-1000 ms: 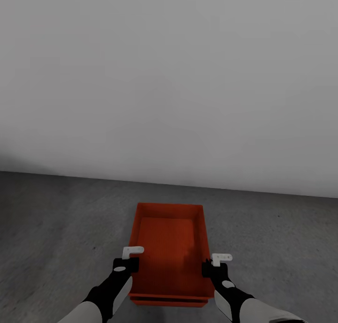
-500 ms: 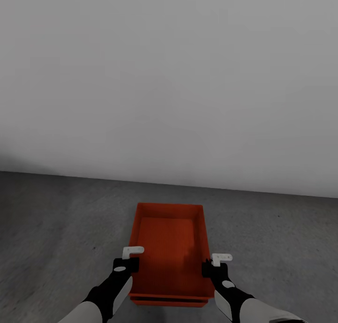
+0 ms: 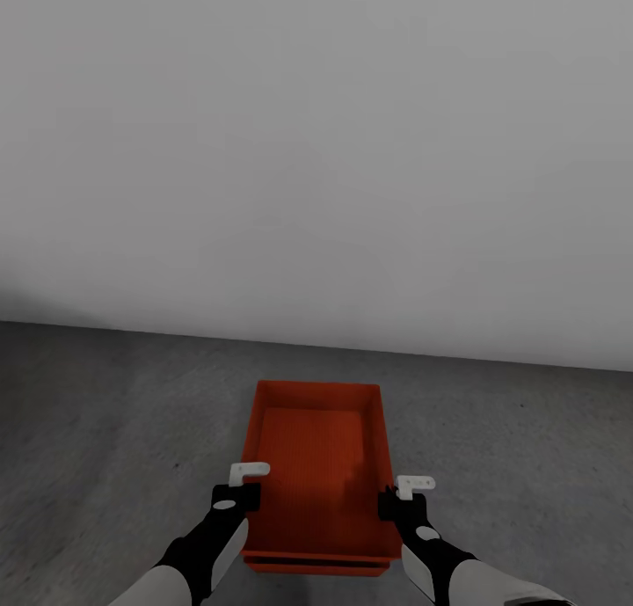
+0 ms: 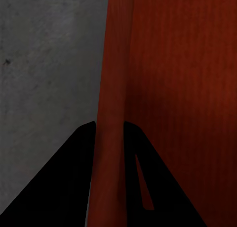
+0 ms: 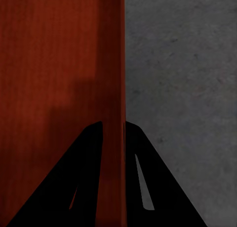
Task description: Move the two storage containers from the living room to the garage. In the garage, place one container on the floor and stack the other container on top of it (either order is fine).
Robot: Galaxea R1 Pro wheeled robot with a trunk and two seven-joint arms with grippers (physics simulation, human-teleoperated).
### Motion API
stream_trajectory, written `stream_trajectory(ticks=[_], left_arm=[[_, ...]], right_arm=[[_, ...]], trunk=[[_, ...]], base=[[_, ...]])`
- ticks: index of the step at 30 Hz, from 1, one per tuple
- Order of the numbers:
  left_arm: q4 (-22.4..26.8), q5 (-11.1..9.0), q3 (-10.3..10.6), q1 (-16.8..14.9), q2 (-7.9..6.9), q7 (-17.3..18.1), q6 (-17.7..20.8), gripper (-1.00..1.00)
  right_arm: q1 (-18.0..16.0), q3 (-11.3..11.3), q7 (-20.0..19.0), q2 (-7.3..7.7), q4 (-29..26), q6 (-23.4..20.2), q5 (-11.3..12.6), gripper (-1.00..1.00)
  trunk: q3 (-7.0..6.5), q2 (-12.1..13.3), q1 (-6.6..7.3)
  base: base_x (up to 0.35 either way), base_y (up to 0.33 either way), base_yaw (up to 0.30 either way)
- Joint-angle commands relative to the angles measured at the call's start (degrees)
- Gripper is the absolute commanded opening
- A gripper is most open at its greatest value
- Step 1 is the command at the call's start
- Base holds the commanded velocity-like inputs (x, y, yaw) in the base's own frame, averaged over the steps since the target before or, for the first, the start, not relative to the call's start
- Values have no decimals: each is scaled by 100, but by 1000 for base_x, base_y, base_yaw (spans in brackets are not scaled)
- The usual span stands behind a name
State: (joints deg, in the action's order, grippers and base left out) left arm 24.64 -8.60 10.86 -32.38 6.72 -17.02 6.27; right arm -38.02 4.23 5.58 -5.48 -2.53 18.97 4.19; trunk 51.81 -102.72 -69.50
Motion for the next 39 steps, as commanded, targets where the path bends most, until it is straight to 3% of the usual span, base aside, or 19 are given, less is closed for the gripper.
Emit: stream_trajectory(ticks=[1, 38, 39], left_arm=[[-5, -72, -285, -4, -16, -170, 41, -100], [-100, -80, -268, 3, -13, -169, 50, -100], [-100, -80, -268, 3, -13, -170, 50, -100]], right_arm=[[-4, -186, -13, 47, -11, 212, 88, -100], [-4, -186, -16, 56, -11, 212, 13, -100], [-4, -186, -15, 56, -11, 212, 12, 100]], trunk=[[4, -2, 1], [4, -2, 1], [4, -2, 1]], base=[[0, 0, 0], [0, 0, 0], [0, 0, 0]])
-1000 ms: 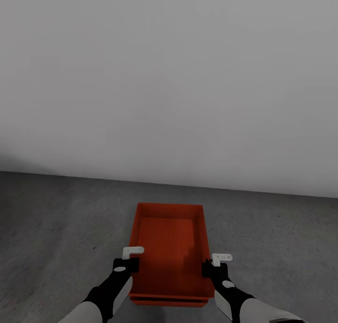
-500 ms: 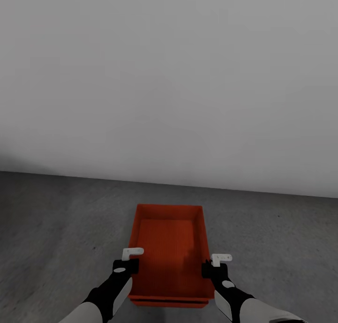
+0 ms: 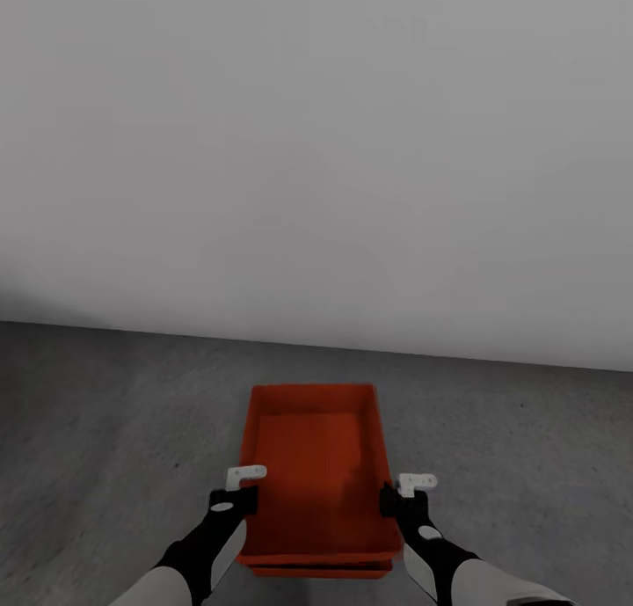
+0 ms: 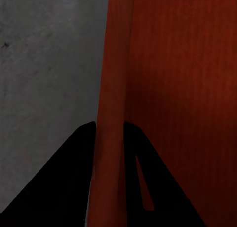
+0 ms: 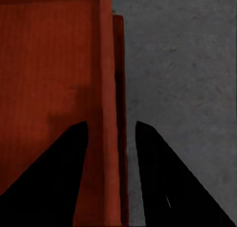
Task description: Move the two storage containers from the living room to the garage. In the garage, place one container on the floor and stack the other container on top of it (either order is fine).
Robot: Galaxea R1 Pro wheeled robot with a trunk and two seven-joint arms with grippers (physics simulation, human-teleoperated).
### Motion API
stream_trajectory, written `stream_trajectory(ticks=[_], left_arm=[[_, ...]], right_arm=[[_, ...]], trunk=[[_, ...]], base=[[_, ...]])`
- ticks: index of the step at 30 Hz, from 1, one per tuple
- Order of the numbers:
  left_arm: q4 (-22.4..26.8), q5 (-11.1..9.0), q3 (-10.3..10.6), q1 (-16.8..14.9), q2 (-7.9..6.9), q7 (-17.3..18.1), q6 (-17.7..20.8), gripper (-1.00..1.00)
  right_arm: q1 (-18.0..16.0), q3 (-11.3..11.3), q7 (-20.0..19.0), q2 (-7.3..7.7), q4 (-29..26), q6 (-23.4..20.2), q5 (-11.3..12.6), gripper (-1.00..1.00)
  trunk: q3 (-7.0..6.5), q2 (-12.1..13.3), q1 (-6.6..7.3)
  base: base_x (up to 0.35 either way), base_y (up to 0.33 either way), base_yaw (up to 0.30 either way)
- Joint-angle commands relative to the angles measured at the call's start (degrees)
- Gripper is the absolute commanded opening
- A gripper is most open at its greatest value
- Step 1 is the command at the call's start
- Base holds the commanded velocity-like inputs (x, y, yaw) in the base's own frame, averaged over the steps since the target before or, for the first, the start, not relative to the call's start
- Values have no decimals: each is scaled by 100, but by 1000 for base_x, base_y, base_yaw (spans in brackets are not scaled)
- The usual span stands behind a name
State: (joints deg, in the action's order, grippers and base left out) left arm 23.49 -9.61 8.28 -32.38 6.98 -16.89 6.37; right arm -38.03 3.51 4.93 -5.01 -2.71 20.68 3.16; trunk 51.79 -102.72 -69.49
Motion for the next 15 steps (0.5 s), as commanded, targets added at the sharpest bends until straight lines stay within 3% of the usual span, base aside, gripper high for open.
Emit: stream_trajectory(ticks=[1, 15], left_arm=[[12, 18, -13, 4, -38, -183, 37, 100], [80, 29, -4, 2, -40, -175, 36, 100]], right_arm=[[-2, -114, 51, 9, 7, 41, 115, 100], [-2, -114, 48, 9, 7, 41, 106, 100]], trunk=[[5, -1, 0], [5, -1, 0]], base=[[0, 0, 0], [0, 0, 0]])
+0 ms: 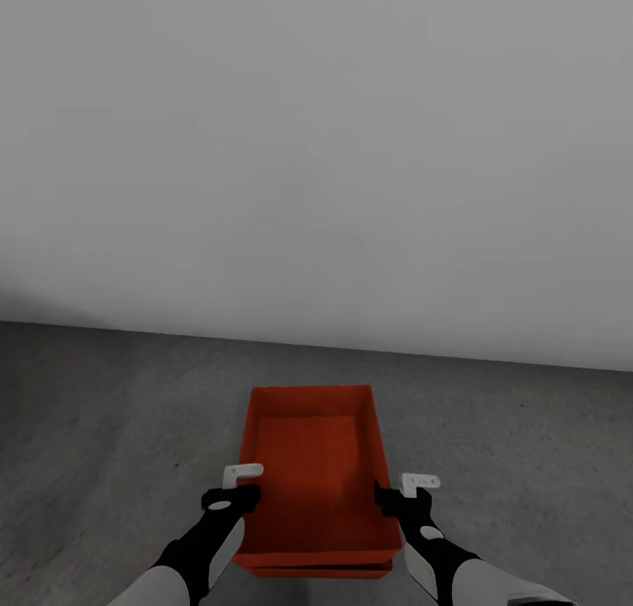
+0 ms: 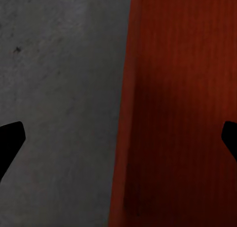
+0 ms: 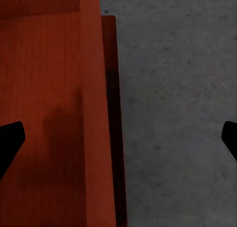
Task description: Move the two storage containers from the living room to the garage. In the garage, place one container on the floor and stack the other container on top of it (either order is fine).
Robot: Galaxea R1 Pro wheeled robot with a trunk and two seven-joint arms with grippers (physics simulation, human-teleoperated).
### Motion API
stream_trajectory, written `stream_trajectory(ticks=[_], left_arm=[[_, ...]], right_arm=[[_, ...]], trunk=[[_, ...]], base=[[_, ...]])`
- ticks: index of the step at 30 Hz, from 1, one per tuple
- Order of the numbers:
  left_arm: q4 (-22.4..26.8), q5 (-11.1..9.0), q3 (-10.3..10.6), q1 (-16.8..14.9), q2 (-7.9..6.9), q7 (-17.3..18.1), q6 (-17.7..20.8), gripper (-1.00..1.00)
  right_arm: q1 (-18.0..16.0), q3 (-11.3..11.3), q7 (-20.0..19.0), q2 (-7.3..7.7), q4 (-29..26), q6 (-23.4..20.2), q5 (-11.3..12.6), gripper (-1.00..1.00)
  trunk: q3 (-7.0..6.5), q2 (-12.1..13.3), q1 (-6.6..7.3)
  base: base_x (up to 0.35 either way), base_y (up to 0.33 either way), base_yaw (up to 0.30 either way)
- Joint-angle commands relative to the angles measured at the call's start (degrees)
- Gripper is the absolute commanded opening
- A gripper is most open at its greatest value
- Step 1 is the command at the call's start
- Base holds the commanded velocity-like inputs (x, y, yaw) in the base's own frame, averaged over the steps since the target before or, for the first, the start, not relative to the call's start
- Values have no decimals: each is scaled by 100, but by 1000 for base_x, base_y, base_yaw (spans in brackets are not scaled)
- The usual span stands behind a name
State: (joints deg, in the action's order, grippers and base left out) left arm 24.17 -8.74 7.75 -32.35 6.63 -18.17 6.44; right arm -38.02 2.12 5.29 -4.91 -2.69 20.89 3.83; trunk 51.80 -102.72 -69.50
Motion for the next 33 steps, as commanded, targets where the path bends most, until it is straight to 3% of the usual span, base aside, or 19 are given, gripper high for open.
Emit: stream_trajectory(ticks=[1, 23, 33], left_arm=[[22, -58, 49, 0, -8, -46, 27, 100], [52, -66, 33, -5, 4, -55, 32, 100], [44, -64, 33, -7, 5, -55, 33, 100]], right_arm=[[-4, 26, 14, -2, 6, 20, 39, 100], [-4, 26, 18, -2, 6, 24, 91, 100], [-4, 26, 24, -2, 6, 29, 92, 100]], trunk=[[4, -2, 1], [4, -2, 1], [-175, 399, 220]], base=[[0, 0, 0], [0, 0, 0], [0, 0, 0]])
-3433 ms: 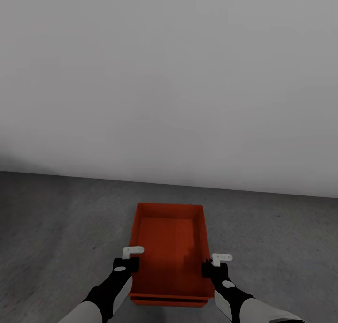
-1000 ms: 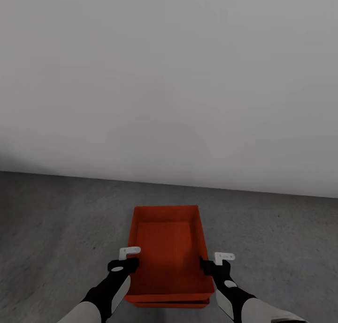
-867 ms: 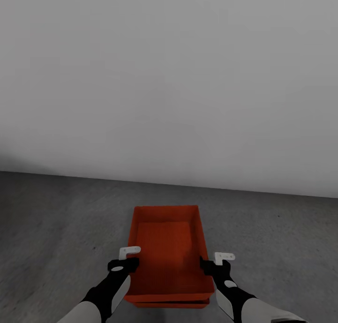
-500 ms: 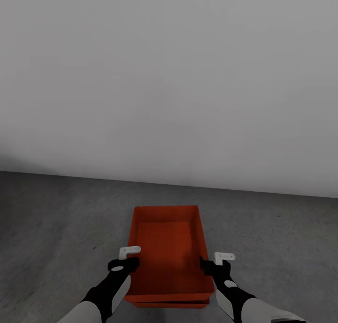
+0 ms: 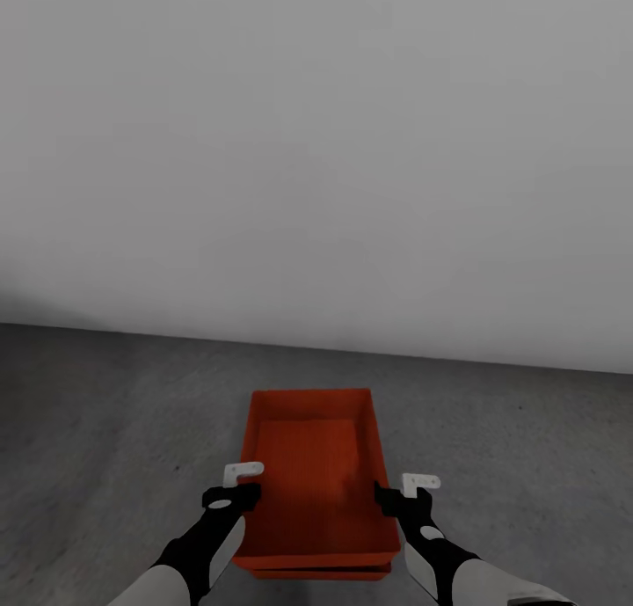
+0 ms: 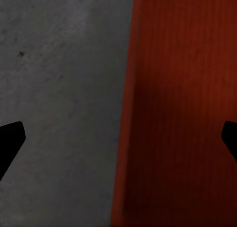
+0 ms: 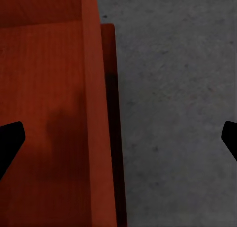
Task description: Move the two storage containers from the living room to the garage. In the garage, place one container on the floor and stack the other container on top of it (either order is fine).
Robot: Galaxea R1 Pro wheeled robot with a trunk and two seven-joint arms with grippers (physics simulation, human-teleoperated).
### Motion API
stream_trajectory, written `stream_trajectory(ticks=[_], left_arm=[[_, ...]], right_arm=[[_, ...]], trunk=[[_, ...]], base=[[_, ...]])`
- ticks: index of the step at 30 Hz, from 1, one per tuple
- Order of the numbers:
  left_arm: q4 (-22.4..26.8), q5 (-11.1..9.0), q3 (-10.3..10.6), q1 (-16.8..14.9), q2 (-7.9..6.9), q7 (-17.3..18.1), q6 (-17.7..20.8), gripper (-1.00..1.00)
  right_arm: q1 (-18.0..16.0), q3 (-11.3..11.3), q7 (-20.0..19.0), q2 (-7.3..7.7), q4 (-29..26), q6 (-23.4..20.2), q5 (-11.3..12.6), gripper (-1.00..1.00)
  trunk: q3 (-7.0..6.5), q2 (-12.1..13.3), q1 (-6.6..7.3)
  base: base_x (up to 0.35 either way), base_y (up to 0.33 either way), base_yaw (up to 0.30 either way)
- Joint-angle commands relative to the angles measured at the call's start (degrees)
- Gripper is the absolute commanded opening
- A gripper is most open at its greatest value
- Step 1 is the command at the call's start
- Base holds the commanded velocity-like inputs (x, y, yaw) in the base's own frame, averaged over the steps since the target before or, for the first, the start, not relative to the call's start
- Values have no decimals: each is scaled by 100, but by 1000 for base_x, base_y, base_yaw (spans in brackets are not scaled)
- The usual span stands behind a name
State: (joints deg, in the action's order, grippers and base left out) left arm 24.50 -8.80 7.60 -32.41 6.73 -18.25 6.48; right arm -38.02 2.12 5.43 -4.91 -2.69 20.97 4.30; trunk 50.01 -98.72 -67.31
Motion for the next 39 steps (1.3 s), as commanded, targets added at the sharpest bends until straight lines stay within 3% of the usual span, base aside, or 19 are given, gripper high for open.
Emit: stream_trajectory(ticks=[1, 39], left_arm=[[9, -59, 48, 1, -7, -47, 29, 100], [2, -69, 48, 1, -29, -40, 29, 100]], right_arm=[[-3, 26, 10, -2, 6, 21, 45, 100], [-3, 26, 14, -2, 6, 20, 53, 100]], trunk=[[-14, 40, 23], [-696, 1564, 858]], base=[[0, 0, 0], [0, 0, 0]])
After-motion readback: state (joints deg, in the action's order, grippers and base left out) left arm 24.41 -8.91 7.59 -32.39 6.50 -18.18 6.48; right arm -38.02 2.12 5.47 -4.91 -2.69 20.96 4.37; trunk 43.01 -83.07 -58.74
